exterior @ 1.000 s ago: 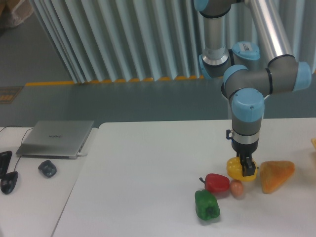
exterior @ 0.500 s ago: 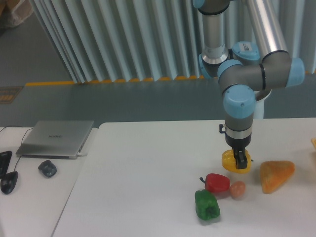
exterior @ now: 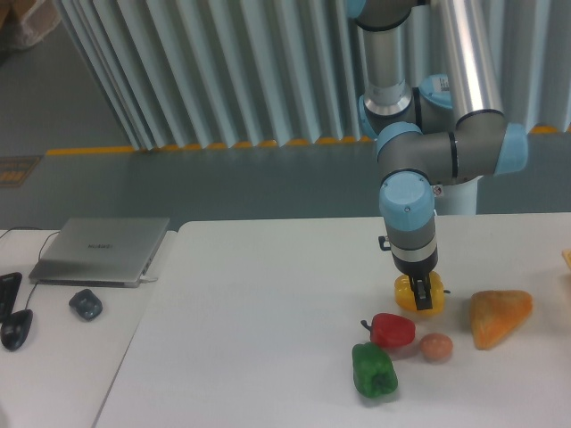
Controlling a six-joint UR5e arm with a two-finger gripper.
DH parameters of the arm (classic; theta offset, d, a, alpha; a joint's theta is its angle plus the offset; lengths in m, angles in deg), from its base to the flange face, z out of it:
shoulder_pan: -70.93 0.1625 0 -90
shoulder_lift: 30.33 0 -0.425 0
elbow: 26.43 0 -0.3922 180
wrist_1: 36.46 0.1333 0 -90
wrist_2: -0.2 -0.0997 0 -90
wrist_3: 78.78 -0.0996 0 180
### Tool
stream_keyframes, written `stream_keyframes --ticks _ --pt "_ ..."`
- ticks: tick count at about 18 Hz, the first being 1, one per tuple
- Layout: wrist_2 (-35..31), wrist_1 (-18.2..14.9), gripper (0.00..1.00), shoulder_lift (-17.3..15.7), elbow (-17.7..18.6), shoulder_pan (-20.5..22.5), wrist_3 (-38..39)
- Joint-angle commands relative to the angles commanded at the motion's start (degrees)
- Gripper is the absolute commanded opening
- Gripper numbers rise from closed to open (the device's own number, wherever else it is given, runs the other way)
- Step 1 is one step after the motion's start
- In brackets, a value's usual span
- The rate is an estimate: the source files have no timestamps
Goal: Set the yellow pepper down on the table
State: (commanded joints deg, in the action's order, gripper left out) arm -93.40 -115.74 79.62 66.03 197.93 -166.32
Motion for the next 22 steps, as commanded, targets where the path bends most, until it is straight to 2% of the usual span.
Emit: stream_keyframes --ticks 5,9,11,12,15,19,22 --pt "0.26 -0.26 1.0 -0.35 -0.7 0.35 -0.17" --pt "0.44 0.43 1.0 -1.84 -5.09 0.97 0.27" --pt "0.0 7.26 1.0 -3.07 -5.54 1.23 0.27" --pt "0.09 8.86 1.0 -3.25 -5.71 2.54 0.18" --pt "-0.44 8.96 1.0 -4.04 -6.77 4.48 -0.35" --pt "-0.88 9.14 1.0 -4.48 -6.5 4.92 0.18" --pt "-0.44 9.14 1.0 -5.45 -5.8 7.2 -0.43"
